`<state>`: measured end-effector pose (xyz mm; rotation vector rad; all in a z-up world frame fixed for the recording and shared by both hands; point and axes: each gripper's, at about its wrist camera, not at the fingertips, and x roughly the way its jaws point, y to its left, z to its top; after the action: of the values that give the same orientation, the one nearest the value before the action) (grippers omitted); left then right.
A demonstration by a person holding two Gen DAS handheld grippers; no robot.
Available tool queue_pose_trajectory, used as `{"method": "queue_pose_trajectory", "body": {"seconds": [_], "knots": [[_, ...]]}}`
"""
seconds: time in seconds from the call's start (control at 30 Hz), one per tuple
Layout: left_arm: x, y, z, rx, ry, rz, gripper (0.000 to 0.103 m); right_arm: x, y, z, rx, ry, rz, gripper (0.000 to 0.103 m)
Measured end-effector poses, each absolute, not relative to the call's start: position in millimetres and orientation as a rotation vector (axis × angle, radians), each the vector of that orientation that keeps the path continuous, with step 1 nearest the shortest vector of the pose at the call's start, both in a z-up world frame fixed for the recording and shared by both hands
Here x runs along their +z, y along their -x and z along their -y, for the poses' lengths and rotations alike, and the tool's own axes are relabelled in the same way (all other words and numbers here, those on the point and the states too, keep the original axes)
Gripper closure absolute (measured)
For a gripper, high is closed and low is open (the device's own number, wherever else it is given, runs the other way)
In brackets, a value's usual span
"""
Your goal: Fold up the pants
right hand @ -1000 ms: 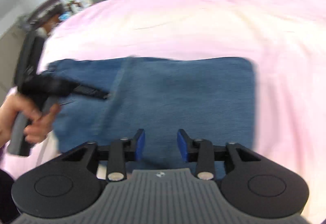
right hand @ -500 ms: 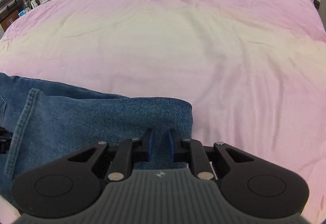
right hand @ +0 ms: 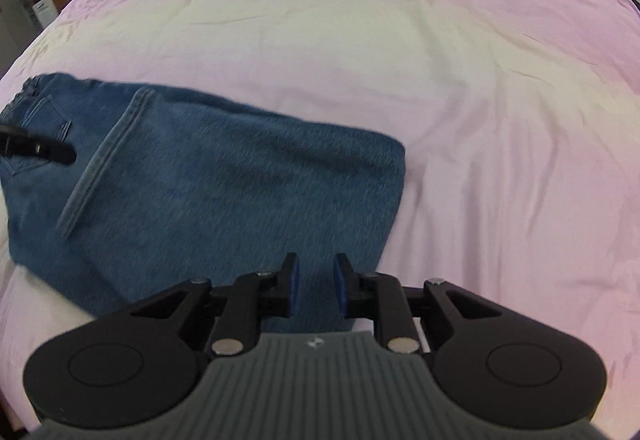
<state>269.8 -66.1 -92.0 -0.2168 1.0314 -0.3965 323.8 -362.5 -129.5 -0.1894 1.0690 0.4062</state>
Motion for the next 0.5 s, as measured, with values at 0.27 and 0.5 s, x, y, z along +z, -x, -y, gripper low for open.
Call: {"method": "queue_pose_trajectory", "body": {"seconds": [0.27,0.5], "knots": [[-132,-276,105,-0.327,0.086,-1.119,0.092,-148,-286,352,0.462,0.298,-1.077,0.087],[-163,-279,85,-0.283,0.178,-1.178,0.097,-170,-279,344,0.493,0.376,-1.101,0.087]]}}
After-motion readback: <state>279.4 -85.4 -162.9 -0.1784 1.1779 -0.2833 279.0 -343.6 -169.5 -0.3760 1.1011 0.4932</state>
